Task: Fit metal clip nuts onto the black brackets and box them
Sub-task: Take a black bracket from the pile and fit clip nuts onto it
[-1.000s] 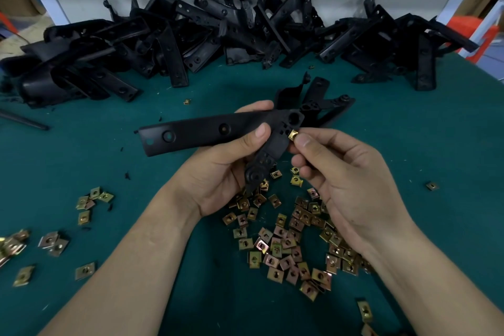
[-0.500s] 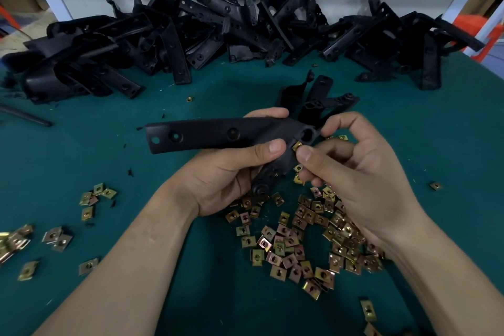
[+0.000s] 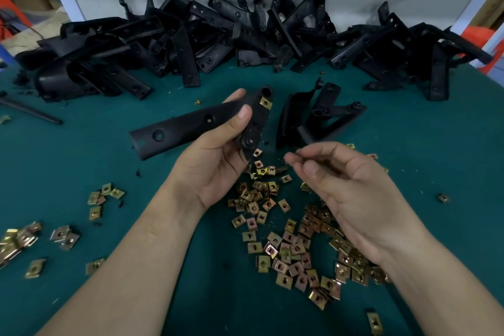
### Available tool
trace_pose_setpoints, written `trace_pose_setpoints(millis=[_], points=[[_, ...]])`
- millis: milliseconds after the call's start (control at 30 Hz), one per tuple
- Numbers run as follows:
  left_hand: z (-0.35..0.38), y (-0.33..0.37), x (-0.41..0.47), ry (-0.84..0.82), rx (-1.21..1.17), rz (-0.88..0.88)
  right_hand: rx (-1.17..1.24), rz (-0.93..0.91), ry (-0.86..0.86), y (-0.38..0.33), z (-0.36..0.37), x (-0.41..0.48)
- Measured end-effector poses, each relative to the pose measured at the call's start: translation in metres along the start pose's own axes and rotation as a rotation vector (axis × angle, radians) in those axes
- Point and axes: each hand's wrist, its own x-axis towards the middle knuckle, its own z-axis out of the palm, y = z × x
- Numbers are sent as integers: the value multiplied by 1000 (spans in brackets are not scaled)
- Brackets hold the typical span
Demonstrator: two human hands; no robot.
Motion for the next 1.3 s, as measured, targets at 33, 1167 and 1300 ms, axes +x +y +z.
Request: trace_pose_setpoints(millis=[33,1167,1300], points=[[1,0,0,-9,3,-7,34,5,1,-1,1,0],[10,-7,-11,-247,288,-62,150,-38,-104,-6,9,-6],[11,-9,-11,-264,279,-79,123,-61,-75,-6,7,-7]])
